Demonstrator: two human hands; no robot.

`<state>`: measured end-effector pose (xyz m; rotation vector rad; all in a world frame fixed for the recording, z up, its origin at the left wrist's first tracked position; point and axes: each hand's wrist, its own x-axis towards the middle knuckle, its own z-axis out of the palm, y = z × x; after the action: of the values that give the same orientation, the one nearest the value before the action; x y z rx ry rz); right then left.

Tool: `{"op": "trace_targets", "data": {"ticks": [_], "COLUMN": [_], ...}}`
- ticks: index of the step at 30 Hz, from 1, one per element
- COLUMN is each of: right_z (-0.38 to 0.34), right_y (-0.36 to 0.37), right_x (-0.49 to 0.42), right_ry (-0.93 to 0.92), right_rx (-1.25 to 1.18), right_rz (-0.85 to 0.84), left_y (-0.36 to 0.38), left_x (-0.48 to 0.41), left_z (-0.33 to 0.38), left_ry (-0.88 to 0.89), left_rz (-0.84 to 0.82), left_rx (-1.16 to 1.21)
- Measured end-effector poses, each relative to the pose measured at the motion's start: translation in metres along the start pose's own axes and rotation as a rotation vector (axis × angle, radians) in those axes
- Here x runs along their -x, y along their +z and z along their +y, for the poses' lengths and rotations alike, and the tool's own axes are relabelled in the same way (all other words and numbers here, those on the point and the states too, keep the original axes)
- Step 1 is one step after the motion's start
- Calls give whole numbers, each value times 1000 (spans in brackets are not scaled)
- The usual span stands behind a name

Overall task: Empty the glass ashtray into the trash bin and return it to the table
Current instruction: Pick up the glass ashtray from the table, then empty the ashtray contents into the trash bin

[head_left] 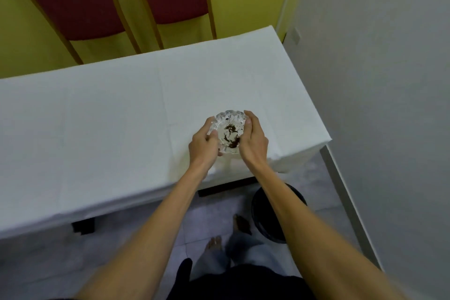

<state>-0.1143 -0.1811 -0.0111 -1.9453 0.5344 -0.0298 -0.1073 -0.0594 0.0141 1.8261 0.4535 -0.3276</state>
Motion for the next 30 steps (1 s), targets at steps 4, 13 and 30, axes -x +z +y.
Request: {"op": "trace_targets", "data": {"ticks": [4, 13, 30], "right_z": [25, 74, 290], "right_y": [-18, -69, -103], "right_x": [44, 121, 132], "right_ry": [16, 150, 449], "right_rx": [-18, -82, 14], "right_rz": [115, 300, 334], "left_y": [14, 50, 167], "left_x": [32, 91, 82], "left_z": [-26, -71, -228], "left_ry": [88, 226, 216], "left_rz": [-95, -335, -546], "left_rx": [-86, -252, -662]}}
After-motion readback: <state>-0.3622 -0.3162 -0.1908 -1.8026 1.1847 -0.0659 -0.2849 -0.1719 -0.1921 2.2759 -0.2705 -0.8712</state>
